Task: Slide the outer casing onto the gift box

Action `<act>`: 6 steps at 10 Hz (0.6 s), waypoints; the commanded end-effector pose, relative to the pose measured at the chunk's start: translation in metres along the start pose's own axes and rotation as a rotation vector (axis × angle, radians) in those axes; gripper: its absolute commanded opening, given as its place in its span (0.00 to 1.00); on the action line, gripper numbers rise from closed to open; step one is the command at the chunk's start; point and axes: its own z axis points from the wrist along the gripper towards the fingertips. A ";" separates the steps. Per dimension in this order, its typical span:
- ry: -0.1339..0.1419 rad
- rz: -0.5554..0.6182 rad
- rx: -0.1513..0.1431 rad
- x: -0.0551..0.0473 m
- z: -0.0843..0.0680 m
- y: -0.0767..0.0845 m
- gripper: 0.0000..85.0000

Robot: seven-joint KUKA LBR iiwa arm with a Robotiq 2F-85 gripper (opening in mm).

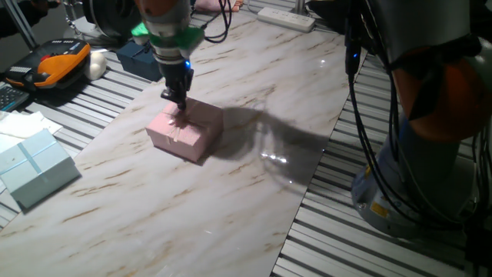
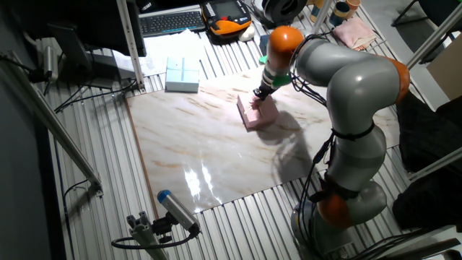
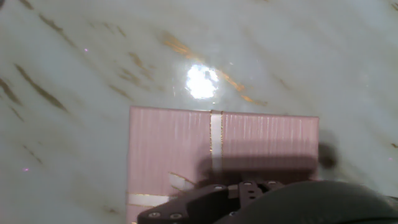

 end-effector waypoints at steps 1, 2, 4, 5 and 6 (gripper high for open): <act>0.031 0.024 -0.003 -0.003 -0.034 0.019 0.00; 0.037 0.031 0.001 -0.002 -0.054 0.034 0.00; -0.010 -0.001 -0.060 0.008 -0.077 0.051 0.00; -0.033 -0.009 -0.068 0.014 -0.085 0.057 0.00; -0.043 0.017 -0.093 0.018 -0.092 0.064 0.00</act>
